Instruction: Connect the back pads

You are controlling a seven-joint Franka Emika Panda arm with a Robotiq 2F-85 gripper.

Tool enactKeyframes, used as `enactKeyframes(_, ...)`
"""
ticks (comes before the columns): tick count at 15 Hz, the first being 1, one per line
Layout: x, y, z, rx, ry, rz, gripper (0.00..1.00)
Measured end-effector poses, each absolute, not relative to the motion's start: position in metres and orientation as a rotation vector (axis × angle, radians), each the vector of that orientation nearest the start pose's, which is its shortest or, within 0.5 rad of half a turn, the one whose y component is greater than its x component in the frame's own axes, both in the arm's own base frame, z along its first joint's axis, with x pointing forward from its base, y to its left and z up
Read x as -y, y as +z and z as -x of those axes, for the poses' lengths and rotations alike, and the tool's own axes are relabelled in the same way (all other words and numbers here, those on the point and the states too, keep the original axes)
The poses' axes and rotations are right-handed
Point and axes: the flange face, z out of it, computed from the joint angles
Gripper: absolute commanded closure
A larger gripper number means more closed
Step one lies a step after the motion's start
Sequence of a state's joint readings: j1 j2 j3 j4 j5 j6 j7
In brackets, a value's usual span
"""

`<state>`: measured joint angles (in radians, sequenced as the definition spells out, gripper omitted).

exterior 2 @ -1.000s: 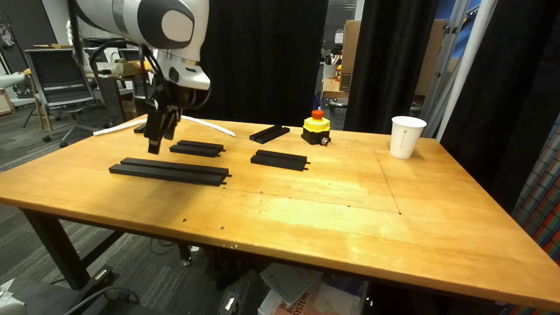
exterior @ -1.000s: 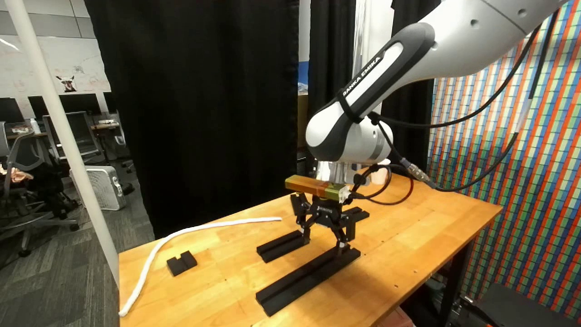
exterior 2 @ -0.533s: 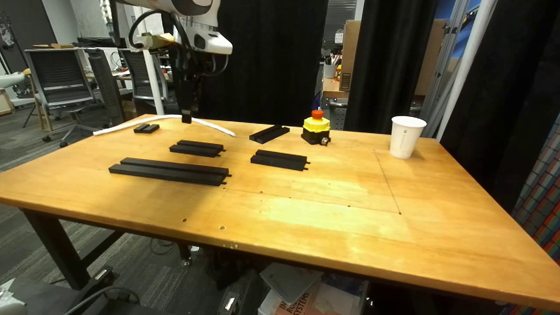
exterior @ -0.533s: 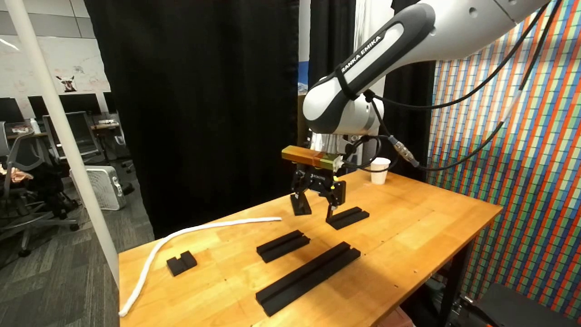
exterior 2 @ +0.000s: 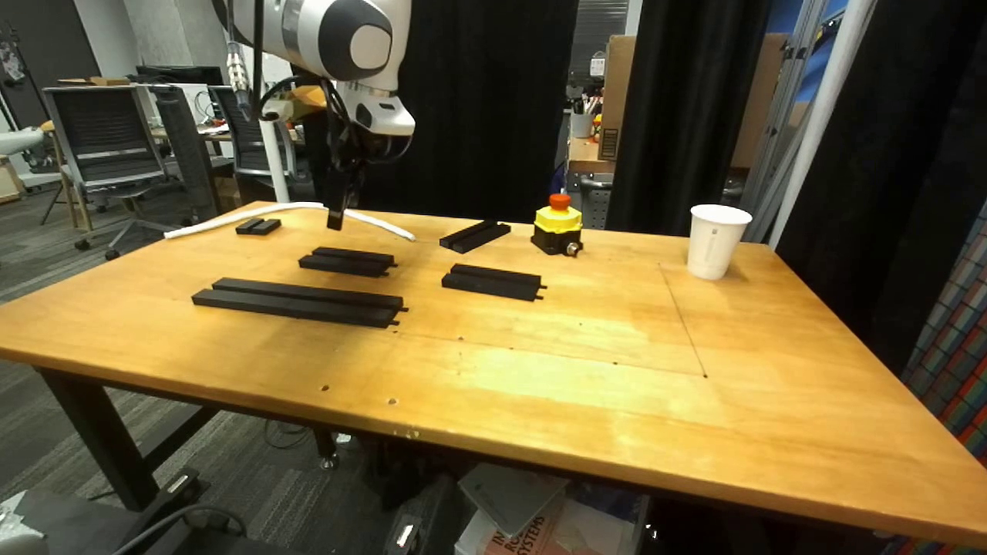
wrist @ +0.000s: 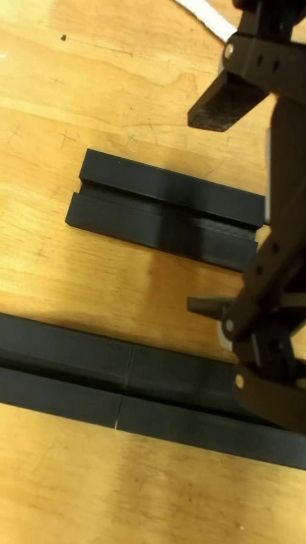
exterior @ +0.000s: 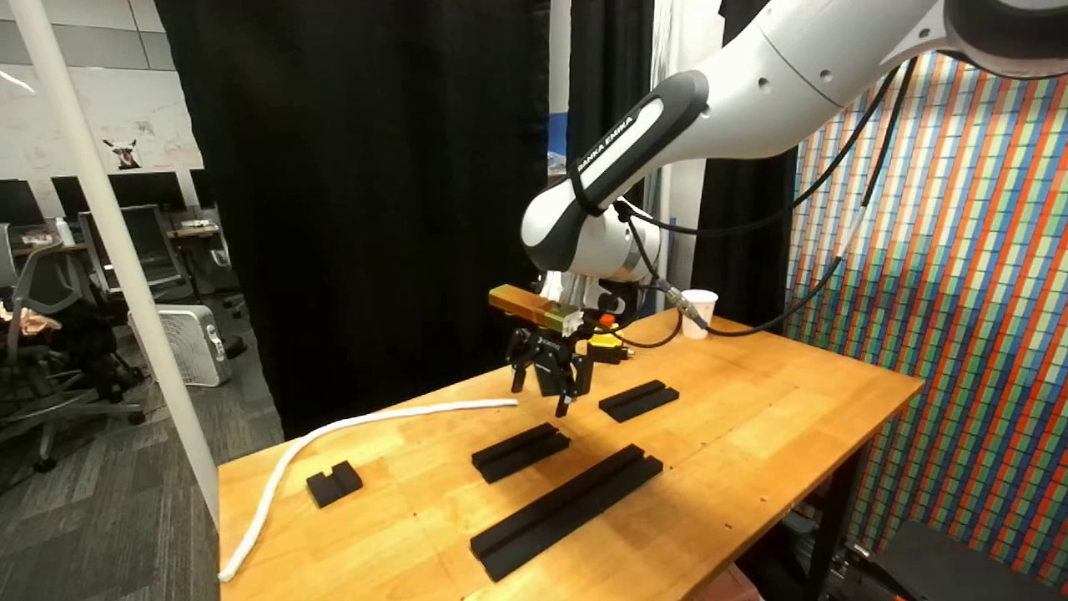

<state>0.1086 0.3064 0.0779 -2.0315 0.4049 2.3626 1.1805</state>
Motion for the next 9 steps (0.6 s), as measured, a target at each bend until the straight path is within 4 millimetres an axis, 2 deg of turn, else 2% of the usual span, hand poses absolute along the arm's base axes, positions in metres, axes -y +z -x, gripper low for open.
enactKeyframes(4,-0.132,0.280,-0.593,-1.827,0.228,2.212,0.00)
enactKeyframes(9,-0.165,0.259,-0.609,-1.996,0.190,2.101,0.00)
